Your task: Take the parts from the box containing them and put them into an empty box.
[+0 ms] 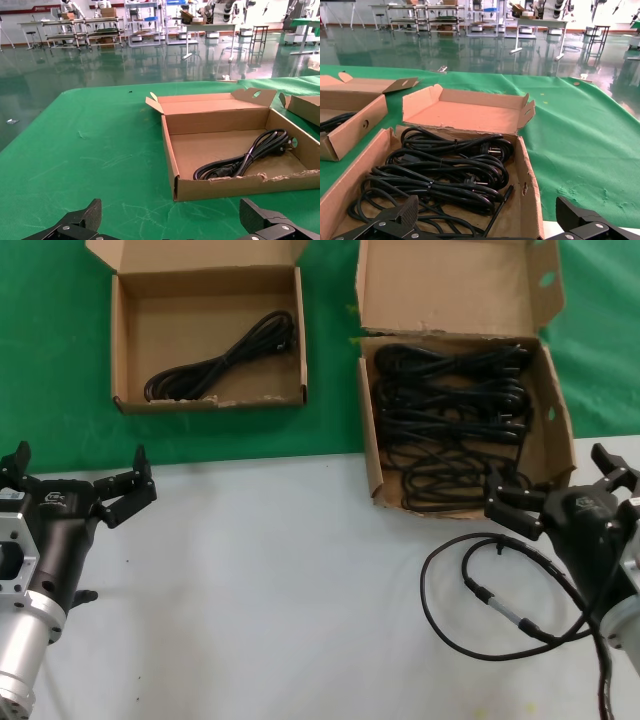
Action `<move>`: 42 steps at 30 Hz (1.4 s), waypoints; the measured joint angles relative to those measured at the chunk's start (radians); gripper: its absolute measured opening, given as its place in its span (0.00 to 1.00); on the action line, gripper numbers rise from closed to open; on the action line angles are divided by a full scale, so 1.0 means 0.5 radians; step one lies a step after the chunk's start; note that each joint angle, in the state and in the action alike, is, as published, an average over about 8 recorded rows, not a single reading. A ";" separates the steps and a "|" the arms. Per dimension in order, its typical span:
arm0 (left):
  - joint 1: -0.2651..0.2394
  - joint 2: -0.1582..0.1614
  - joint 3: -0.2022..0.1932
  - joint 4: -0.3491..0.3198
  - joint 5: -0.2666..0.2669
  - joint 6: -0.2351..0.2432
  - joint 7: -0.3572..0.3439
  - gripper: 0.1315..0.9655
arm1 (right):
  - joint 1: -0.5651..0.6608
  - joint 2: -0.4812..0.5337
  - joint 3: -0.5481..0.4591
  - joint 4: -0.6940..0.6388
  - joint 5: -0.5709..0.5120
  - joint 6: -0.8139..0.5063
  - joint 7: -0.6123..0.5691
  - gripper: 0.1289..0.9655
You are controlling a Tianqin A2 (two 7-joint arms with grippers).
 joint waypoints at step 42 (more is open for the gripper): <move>0.000 0.000 0.000 0.000 0.000 0.000 0.000 1.00 | 0.000 0.000 0.000 0.000 0.000 0.000 0.000 1.00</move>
